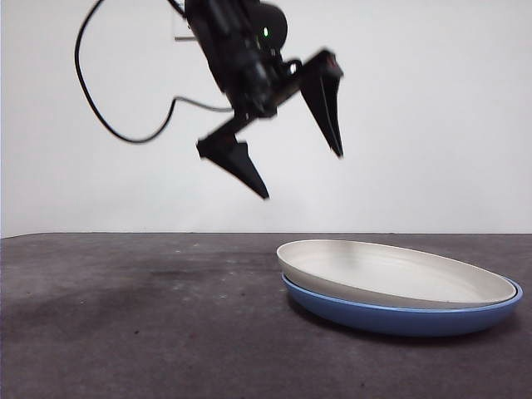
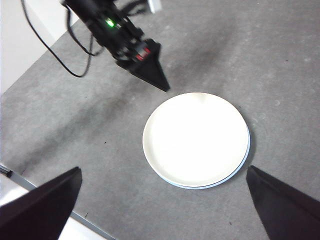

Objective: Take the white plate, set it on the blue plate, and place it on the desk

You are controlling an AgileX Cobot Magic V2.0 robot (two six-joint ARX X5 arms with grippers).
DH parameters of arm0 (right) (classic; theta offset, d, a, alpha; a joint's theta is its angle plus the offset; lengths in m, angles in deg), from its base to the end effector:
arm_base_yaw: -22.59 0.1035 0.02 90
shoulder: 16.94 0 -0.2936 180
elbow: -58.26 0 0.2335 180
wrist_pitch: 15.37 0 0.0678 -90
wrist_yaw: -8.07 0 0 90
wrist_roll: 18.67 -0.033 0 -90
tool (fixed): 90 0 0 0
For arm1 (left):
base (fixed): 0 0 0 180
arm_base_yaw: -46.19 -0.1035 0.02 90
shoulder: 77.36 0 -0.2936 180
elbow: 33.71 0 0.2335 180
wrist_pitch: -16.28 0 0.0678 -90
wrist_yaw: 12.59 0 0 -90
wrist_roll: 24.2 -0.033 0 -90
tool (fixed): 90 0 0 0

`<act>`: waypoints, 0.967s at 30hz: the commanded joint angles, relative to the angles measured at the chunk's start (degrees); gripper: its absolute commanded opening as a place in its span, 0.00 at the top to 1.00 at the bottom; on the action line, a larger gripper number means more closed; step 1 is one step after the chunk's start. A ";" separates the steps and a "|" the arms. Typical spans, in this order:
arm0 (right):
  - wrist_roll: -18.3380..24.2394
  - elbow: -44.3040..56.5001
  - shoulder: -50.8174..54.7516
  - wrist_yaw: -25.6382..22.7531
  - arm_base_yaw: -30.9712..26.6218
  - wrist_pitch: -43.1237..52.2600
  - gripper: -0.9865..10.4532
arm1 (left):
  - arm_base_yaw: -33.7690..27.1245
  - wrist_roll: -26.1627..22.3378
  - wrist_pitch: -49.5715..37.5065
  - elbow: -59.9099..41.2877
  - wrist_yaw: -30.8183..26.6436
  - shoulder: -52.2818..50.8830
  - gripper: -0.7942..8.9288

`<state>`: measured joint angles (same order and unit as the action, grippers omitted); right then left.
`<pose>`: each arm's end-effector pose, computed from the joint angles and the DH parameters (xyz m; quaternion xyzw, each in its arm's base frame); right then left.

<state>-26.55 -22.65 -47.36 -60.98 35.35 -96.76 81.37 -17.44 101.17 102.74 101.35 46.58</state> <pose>-0.0026 0.0115 0.3817 0.0824 0.2843 0.2606 0.9190 0.3532 -0.2653 0.3043 0.0163 0.6101 -0.3628 0.7042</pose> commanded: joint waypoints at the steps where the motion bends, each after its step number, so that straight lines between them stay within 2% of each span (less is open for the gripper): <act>1: -0.37 -1.20 -0.20 -0.07 0.20 0.42 0.41 | 0.52 -2.93 2.51 2.64 0.11 -1.90 0.30; 9: -0.42 -1.20 -0.24 -0.61 0.20 0.44 0.41 | 0.81 -5.20 8.68 2.62 0.09 -14.40 0.30; 13: -0.42 -1.18 -0.24 -2.62 0.20 0.42 0.41 | 1.31 -7.17 10.14 2.54 0.04 -22.01 0.30; 20: -1.42 -1.18 -0.24 -2.49 0.20 -0.04 0.41 | 2.14 -9.16 11.41 -0.44 0.04 -34.29 0.30; 24: -4.37 -1.18 -0.35 -2.58 0.20 -1.14 0.41 | 2.84 -9.62 11.08 -6.27 0.04 -42.23 0.30; 29: -5.73 -1.16 -0.61 -3.39 0.20 -2.36 0.41 | 2.89 -10.34 8.44 -20.22 0.04 -54.42 0.30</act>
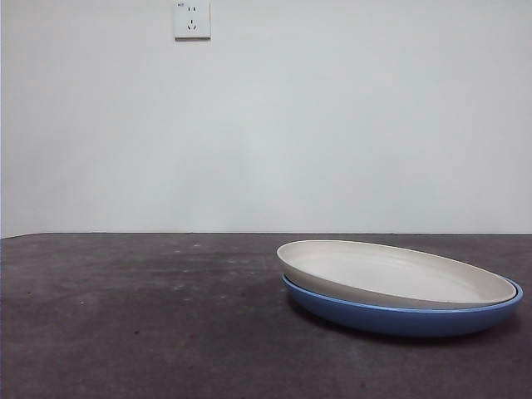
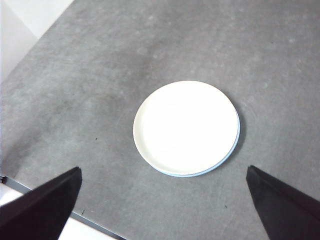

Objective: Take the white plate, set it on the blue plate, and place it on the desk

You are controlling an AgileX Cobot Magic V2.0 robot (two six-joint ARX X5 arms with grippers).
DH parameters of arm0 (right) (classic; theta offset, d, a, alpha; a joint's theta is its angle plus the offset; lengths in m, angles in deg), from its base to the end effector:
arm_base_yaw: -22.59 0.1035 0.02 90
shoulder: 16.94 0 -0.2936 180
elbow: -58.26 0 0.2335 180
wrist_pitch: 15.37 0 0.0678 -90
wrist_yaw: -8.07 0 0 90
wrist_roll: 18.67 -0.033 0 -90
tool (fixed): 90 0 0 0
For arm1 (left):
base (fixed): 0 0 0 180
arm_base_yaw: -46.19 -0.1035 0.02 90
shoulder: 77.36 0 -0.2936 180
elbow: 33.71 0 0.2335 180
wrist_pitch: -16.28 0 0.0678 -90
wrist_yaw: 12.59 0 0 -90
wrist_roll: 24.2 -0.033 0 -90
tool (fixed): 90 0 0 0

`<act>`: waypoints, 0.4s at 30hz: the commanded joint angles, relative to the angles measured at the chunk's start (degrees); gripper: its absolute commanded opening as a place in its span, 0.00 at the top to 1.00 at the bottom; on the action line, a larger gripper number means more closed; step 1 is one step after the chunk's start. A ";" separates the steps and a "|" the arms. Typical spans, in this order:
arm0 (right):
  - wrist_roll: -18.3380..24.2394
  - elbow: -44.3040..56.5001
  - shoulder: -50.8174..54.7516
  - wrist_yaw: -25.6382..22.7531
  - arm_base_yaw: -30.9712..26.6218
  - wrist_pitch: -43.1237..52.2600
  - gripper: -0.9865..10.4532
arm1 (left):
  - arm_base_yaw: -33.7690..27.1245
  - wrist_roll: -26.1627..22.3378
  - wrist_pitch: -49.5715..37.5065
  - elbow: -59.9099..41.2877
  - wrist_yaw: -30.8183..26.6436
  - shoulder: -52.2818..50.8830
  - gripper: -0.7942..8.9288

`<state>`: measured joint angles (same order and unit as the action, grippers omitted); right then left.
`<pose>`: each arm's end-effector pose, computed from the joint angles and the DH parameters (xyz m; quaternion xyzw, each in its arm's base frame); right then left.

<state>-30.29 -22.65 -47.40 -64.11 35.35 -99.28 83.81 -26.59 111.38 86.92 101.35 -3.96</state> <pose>-0.0038 0.0095 0.3777 0.1062 0.3117 0.2221 0.9177 0.1189 -0.1085 0.4836 0.0647 0.3930 -0.4760 0.7841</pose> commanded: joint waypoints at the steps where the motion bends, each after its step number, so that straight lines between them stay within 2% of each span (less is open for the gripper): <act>1: -2.78 -1.18 -0.66 -0.26 0.20 0.15 0.41 | 0.44 -1.22 -2.54 -7.61 0.04 -6.69 0.30; 5: -4.79 -1.18 -1.36 0.22 0.20 -0.85 0.41 | 0.44 -1.29 -5.33 -17.05 0.04 -16.37 0.30; 12: -6.01 -1.16 -3.15 2.56 0.20 -6.12 0.41 | 0.44 -1.68 -7.08 -25.22 0.04 -29.42 0.30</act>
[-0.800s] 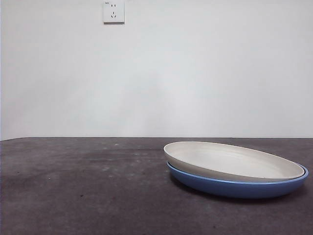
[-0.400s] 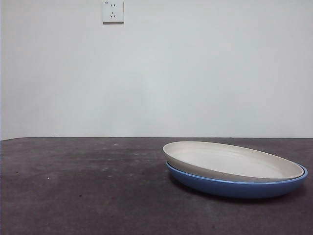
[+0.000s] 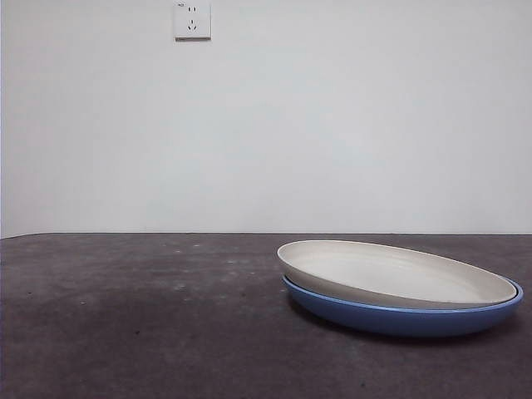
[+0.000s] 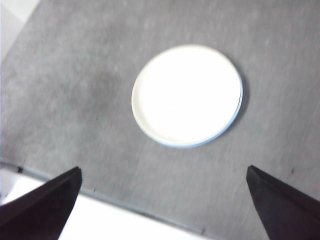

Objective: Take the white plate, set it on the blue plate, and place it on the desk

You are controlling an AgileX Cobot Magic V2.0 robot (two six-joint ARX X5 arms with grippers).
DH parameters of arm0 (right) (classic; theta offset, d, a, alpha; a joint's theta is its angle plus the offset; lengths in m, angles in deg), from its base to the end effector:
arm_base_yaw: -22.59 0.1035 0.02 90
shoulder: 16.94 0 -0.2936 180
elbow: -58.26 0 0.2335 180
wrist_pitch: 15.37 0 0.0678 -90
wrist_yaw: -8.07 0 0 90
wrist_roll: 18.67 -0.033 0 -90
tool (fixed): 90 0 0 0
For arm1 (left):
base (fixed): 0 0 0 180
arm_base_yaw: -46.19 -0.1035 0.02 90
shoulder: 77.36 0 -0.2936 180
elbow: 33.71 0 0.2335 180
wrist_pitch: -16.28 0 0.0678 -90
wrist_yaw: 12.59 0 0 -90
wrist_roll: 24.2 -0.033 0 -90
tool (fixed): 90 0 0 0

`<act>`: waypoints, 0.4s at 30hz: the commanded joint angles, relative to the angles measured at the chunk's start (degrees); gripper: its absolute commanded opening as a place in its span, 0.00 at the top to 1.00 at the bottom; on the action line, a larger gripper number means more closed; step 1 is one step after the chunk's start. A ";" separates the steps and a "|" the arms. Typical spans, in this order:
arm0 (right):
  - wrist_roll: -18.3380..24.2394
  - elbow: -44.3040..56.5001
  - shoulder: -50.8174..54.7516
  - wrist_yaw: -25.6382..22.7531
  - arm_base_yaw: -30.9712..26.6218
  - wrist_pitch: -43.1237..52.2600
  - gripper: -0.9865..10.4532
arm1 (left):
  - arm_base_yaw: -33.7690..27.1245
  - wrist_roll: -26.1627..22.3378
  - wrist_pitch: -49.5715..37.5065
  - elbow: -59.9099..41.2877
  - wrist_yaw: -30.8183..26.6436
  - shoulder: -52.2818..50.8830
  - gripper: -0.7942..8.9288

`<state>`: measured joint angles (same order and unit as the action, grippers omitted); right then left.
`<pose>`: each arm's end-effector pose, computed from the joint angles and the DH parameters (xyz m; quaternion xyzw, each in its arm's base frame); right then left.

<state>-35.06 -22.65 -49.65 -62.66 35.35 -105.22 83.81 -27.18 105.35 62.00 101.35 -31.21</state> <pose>0.0001 0.0112 0.3705 0.1480 0.3881 0.2046 0.8863 0.0264 -0.0372 0.4306 0.0613 0.3230 -0.4902 0.8073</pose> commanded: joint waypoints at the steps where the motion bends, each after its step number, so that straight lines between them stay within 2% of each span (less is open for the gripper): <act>1: -1.27 -1.16 -1.07 1.99 0.20 -0.37 0.41 | 0.44 -1.09 -1.31 -0.98 0.04 -3.61 0.30; 8: -2.32 -1.16 -4.87 3.72 0.20 -0.28 0.41 | 0.44 -1.33 -2.21 -2.84 0.04 -8.57 0.30; 12: -1.66 -1.16 -10.73 4.79 0.20 -0.17 0.41 | 0.44 -1.29 -2.14 -2.84 0.07 -8.79 0.30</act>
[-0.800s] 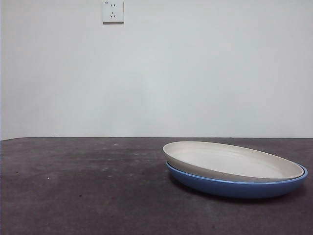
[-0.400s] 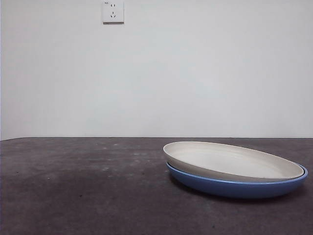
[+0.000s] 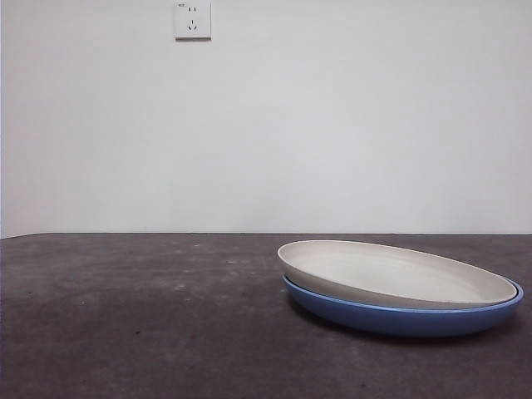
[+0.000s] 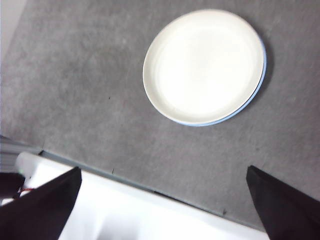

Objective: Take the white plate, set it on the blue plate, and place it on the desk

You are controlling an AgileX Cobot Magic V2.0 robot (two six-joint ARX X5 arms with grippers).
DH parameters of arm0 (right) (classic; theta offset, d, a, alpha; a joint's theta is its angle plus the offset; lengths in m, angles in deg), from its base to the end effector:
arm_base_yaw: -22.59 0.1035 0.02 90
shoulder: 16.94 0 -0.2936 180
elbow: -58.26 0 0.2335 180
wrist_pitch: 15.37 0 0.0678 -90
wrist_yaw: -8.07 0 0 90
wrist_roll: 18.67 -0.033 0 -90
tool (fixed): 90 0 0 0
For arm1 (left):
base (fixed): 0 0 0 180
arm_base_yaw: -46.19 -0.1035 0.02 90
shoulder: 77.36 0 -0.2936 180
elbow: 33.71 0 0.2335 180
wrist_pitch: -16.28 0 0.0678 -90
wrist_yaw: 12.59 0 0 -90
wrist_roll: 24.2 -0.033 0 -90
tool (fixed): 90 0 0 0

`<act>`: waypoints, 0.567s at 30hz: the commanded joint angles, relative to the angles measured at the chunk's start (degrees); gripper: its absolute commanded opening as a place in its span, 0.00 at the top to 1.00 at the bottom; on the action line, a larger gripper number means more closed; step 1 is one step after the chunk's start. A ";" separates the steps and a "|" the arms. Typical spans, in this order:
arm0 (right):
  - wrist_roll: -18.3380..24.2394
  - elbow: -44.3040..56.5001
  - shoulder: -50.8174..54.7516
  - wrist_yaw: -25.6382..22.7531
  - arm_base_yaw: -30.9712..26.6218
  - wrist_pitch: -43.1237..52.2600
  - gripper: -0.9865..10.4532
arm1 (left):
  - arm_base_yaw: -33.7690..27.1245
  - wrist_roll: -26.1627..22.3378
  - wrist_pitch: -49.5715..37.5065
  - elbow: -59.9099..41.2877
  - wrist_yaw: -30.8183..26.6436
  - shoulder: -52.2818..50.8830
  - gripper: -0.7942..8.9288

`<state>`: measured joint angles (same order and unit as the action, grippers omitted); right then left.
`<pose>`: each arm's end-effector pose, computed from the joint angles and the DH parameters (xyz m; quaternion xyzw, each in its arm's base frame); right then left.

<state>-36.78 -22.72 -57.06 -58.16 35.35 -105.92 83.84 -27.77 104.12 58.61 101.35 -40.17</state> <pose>0.0317 0.0208 0.3707 0.1754 0.4578 0.2150 0.8446 -0.0066 -0.0118 0.4196 0.0593 0.2641 -0.4997 0.8228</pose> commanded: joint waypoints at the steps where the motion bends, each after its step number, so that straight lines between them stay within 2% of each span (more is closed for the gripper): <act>1: 1.07 -1.09 -5.20 0.24 0.20 0.61 0.41 | 0.42 -0.70 -0.85 0.55 0.07 0.17 0.30; 8: 10.45 -1.09 -21.31 0.22 -0.90 1.73 0.41 | 0.74 -0.72 -0.55 0.55 0.07 -0.11 0.30; 14: 13.31 -1.09 -33.86 0.94 -3.93 10.21 0.41 | 0.74 -0.72 -0.13 0.55 0.07 -0.26 0.30; 17: 14.03 -1.09 -39.19 3.56 -5.53 16.02 0.41 | 0.74 -0.72 -0.13 0.55 0.07 -0.26 0.30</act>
<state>-24.41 -22.74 -94.37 -55.45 30.06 -91.52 84.10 -27.77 104.45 58.57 101.35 -40.66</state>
